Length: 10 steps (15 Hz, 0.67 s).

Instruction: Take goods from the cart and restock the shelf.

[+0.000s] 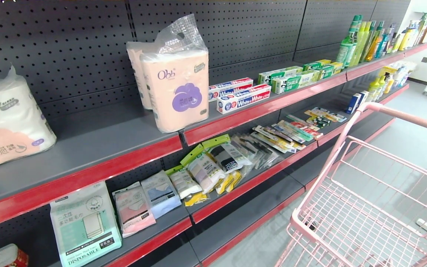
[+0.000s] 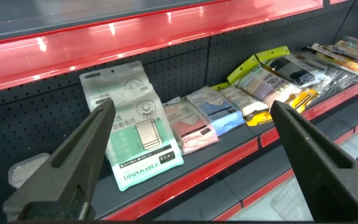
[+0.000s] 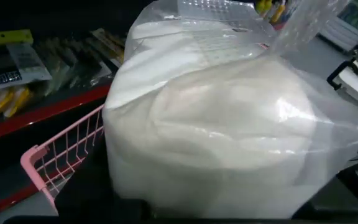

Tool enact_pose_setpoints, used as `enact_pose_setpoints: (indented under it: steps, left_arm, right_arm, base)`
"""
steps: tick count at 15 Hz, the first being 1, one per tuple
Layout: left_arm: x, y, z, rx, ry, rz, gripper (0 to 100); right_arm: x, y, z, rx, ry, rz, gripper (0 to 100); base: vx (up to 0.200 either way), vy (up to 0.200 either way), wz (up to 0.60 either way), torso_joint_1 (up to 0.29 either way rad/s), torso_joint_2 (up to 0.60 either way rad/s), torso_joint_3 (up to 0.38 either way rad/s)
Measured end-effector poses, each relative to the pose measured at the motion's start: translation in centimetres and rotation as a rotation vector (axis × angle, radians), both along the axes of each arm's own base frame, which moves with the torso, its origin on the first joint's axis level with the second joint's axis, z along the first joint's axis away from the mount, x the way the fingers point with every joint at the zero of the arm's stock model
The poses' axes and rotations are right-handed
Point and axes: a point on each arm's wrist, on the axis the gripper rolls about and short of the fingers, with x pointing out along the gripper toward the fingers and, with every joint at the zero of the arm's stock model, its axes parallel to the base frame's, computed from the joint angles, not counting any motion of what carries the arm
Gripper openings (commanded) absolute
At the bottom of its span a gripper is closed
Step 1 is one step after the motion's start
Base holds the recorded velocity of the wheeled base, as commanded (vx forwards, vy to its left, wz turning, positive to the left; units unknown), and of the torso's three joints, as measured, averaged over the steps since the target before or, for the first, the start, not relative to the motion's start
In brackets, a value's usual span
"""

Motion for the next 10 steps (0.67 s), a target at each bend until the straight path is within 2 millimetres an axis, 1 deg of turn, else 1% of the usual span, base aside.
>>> enact_pose_setpoints:
  steps: [2,5,7,10]
  left_arm:
    - [0.0,0.0,0.0,0.0,0.0,0.0,100]
    - [0.0,0.0,0.0,0.0,0.0,0.0,100]
    - [0.0,0.0,0.0,0.0,0.001,0.0,100]
    - [0.0,0.0,0.0,0.0,0.0,0.0,100]
  right_arm:
    - [-1.1,0.2,-0.1,-0.027,-0.031,-0.017,0]
    - [-1.9,0.3,-0.3,-0.04,-0.057,-0.035,0]
    - [-2.2,0.3,-0.5,-0.042,-0.062,-0.053,0]
    - [-2.7,0.4,-1.0,-0.043,-0.065,-0.06,0]
  base:
    - [0.0,0.0,0.0,0.0,0.0,0.0]
    - [0.0,0.0,0.0,0.0,0.0,0.0]
    - [0.0,0.0,0.0,0.156,-0.36,-0.197]
    - [0.0,0.0,0.0,0.243,-0.54,-0.297]
